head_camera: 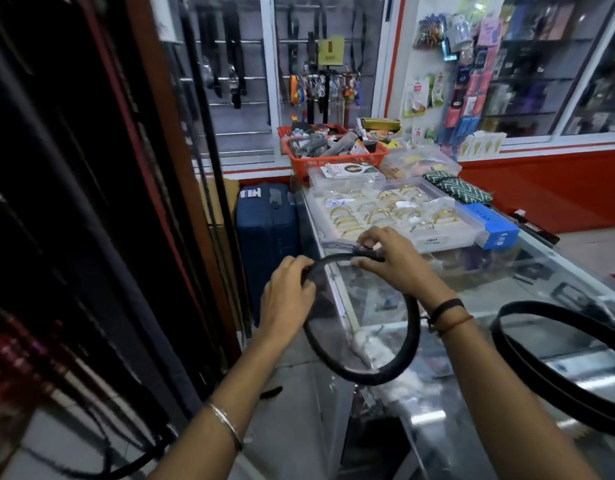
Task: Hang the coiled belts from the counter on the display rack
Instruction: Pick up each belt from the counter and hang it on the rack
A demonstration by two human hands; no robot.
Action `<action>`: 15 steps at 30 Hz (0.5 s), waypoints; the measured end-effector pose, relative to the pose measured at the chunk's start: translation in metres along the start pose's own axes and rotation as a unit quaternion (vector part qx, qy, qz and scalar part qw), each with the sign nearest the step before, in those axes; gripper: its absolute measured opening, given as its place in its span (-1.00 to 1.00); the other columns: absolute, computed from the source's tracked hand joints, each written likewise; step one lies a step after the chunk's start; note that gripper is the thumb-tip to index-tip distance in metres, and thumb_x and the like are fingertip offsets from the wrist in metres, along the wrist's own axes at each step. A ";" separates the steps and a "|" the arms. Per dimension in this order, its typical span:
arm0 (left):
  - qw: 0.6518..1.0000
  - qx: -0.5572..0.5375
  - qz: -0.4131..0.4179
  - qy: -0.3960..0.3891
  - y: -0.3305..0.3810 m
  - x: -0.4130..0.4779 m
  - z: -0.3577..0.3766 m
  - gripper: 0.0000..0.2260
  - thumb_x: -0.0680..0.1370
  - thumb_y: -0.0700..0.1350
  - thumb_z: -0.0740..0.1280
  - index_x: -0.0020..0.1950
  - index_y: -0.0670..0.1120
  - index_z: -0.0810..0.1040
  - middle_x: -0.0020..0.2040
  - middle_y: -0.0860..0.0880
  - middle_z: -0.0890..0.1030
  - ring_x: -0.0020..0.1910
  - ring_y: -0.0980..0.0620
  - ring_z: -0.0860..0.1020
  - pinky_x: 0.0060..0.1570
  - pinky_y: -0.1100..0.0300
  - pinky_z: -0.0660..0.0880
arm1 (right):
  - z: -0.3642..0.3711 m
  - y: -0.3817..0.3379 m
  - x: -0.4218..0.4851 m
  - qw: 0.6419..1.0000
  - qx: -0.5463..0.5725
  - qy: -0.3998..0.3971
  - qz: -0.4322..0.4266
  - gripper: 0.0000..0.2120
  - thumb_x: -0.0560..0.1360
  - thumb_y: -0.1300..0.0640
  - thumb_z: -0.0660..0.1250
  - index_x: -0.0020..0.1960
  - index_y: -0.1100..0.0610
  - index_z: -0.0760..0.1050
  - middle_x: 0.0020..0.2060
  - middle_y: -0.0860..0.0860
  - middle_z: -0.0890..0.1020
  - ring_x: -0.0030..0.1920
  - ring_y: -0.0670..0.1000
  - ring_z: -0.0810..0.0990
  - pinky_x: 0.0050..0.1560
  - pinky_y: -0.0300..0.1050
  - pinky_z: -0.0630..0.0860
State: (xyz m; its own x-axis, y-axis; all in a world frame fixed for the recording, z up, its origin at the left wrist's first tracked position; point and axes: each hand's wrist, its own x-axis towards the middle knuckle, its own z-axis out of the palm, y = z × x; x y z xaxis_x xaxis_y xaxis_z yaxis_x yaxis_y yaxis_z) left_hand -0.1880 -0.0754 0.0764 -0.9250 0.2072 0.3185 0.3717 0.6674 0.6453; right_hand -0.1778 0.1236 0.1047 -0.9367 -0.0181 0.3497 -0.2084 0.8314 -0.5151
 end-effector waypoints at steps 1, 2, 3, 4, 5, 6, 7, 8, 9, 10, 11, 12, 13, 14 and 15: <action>1.000 0.003 0.003 0.019 -0.005 -0.004 -0.016 -0.74 0.50 -0.23 0.27 0.17 -0.05 0.55 0.11 -0.04 0.56 0.08 -0.05 0.55 -0.08 0.17 0.39 | -0.001 -0.018 -0.002 0.999 0.034 -0.010 -0.004 -0.77 0.49 0.06 0.37 0.09 0.12 0.47 -0.04 0.03 0.52 -0.09 0.02 0.50 -0.20 -0.25 0.41; 0.999 0.005 0.006 0.037 -0.009 -0.008 -0.030 -0.75 0.51 -0.23 0.27 0.16 -0.04 0.56 0.10 -0.03 0.56 0.07 -0.04 0.56 -0.08 0.17 0.41 | -0.003 -0.034 -0.005 0.997 0.067 -0.024 -0.004 -0.80 0.52 0.05 0.33 0.09 0.10 0.48 -0.02 0.04 0.56 -0.08 0.02 0.53 -0.19 -0.29 0.42; 0.998 0.007 0.009 0.058 -0.014 -0.014 -0.046 -0.76 0.51 -0.22 0.27 0.15 -0.03 0.56 0.09 -0.02 0.57 0.06 -0.03 0.56 -0.07 0.14 0.44 | -0.003 -0.051 -0.008 0.995 0.090 -0.037 -0.007 -0.85 0.54 0.04 0.30 0.08 0.07 0.48 -0.01 0.05 0.59 -0.07 0.03 0.56 -0.16 -0.26 0.46; 0.997 0.013 0.012 0.079 -0.018 -0.019 -0.062 -0.76 0.52 -0.21 0.27 0.14 -0.02 0.56 0.09 0.00 0.57 0.06 -0.03 0.57 -0.06 0.11 0.48 | -0.003 -0.066 -0.010 0.994 0.105 -0.042 -0.012 -0.89 0.55 0.05 0.29 0.05 0.02 0.47 -0.02 0.05 0.61 -0.07 0.04 0.58 -0.14 -0.21 0.48; 0.994 0.022 0.015 0.102 -0.021 -0.024 -0.078 -0.77 0.53 -0.19 0.27 0.15 -0.01 0.56 0.10 0.02 0.58 0.07 -0.03 0.57 -0.04 0.07 0.50 | -0.002 -0.082 -0.011 0.992 0.122 -0.038 -0.018 -0.93 0.54 0.05 0.30 0.02 -0.02 0.47 -0.05 0.03 0.62 -0.08 0.04 0.58 -0.13 -0.18 0.49; 0.991 0.033 0.018 0.126 -0.022 -0.029 -0.094 -0.77 0.53 -0.18 0.27 0.15 0.00 0.56 0.12 0.04 0.58 0.08 -0.02 0.57 -0.03 0.03 0.52 | 0.000 -0.099 -0.012 0.988 0.151 -0.027 -0.026 -0.95 0.52 0.06 0.33 -0.01 -0.03 0.49 -0.09 0.01 0.63 -0.10 0.02 0.59 -0.12 -0.17 0.49; 0.988 0.041 0.021 0.149 -0.023 -0.033 -0.107 -0.78 0.54 -0.16 0.27 0.16 0.01 0.55 0.13 0.06 0.58 0.10 -0.02 0.56 -0.03 0.01 0.54 | 0.002 -0.115 -0.013 0.981 0.191 -0.010 -0.031 -0.92 0.50 0.08 0.37 -0.02 -0.03 0.51 -0.10 0.00 0.63 -0.10 0.01 0.60 -0.09 -0.18 0.49; 0.983 0.048 0.025 0.177 -0.024 -0.038 -0.123 -0.78 0.54 -0.14 0.27 0.16 0.03 0.55 0.15 0.08 0.58 0.11 -0.01 0.56 -0.04 0.01 0.54 | 0.004 -0.134 -0.014 0.971 0.235 0.011 -0.039 -0.89 0.47 0.10 0.41 -0.02 0.00 0.53 -0.10 -0.01 0.64 -0.09 -0.01 0.61 -0.07 -0.19 0.51; 0.977 0.051 0.028 0.204 -0.024 -0.041 -0.139 -0.79 0.54 -0.13 0.28 0.15 0.03 0.56 0.15 0.10 0.58 0.11 -0.01 0.56 -0.04 0.02 0.54 | 0.006 -0.153 -0.016 0.960 0.272 0.034 -0.046 -0.85 0.44 0.13 0.44 -0.02 0.02 0.54 -0.10 -0.01 0.65 -0.09 -0.06 0.61 -0.05 -0.21 0.52; 0.971 0.049 0.033 0.231 -0.023 -0.044 -0.154 -0.80 0.54 -0.11 0.30 0.14 0.04 0.57 0.14 0.11 0.58 0.10 0.00 0.56 -0.05 0.04 0.53 | 0.007 -0.171 -0.018 0.949 0.305 0.056 -0.056 -0.82 0.41 0.15 0.47 -0.02 0.02 0.54 -0.10 -0.04 0.65 -0.11 -0.12 0.61 -0.04 -0.25 0.53; 0.965 0.044 0.041 0.255 -0.023 -0.046 -0.170 -0.82 0.53 -0.10 0.32 0.12 0.05 0.57 0.12 0.12 0.59 0.09 0.01 0.57 -0.05 0.03 0.54 | 0.007 -0.190 -0.019 0.937 0.334 0.074 -0.067 -0.79 0.39 0.18 0.48 -0.02 0.03 0.54 -0.10 -0.06 0.64 -0.11 -0.16 0.60 -0.03 -0.29 0.53; 0.961 0.035 0.052 0.270 -0.021 -0.048 -0.183 -0.83 0.52 -0.09 0.33 0.10 0.05 0.58 0.10 0.13 0.59 0.07 0.02 0.57 -0.05 0.02 0.55 | 0.007 -0.205 -0.022 0.926 0.360 0.090 -0.075 -0.75 0.38 0.20 0.49 0.00 0.03 0.54 -0.09 -0.06 0.65 -0.10 -0.18 0.61 -0.01 -0.30 0.53; 0.957 0.027 0.066 0.280 -0.020 -0.050 -0.198 -0.84 0.52 -0.09 0.35 0.09 0.05 0.58 0.08 0.14 0.59 0.05 0.04 0.58 -0.05 0.02 0.56 | 0.007 -0.221 -0.023 0.914 0.382 0.104 -0.086 -0.72 0.36 0.21 0.50 0.02 0.03 0.53 -0.07 -0.06 0.66 -0.06 -0.16 0.62 0.01 -0.27 0.54; 0.955 0.017 0.083 0.283 -0.019 -0.051 -0.211 -0.85 0.52 -0.11 0.35 0.08 0.04 0.59 0.06 0.14 0.59 0.04 0.07 0.58 -0.04 0.02 0.56 | 0.007 -0.236 -0.023 0.904 0.399 0.118 -0.096 -0.68 0.35 0.22 0.51 0.04 0.03 0.52 -0.05 -0.05 0.66 -0.04 -0.11 0.64 0.01 -0.22 0.56; 0.953 -0.005 0.105 0.285 -0.017 -0.052 -0.223 -0.85 0.53 -0.14 0.34 0.07 0.01 0.59 0.04 0.13 0.60 0.03 0.09 0.58 -0.01 0.04 0.56 | 0.007 -0.250 -0.023 0.896 0.410 0.135 -0.104 -0.65 0.34 0.23 0.52 0.06 0.02 0.51 -0.04 -0.05 0.67 -0.04 -0.07 0.65 0.00 -0.17 0.58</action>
State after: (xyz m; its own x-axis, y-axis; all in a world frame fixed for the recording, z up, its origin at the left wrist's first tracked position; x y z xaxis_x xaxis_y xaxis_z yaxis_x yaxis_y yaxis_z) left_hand -0.1291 -0.2572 0.2037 -0.6386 -0.0890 0.7644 0.5469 0.6464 0.5321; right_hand -0.1061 -0.0874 0.2202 -0.7740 0.1018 0.6249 -0.6114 0.1361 -0.7795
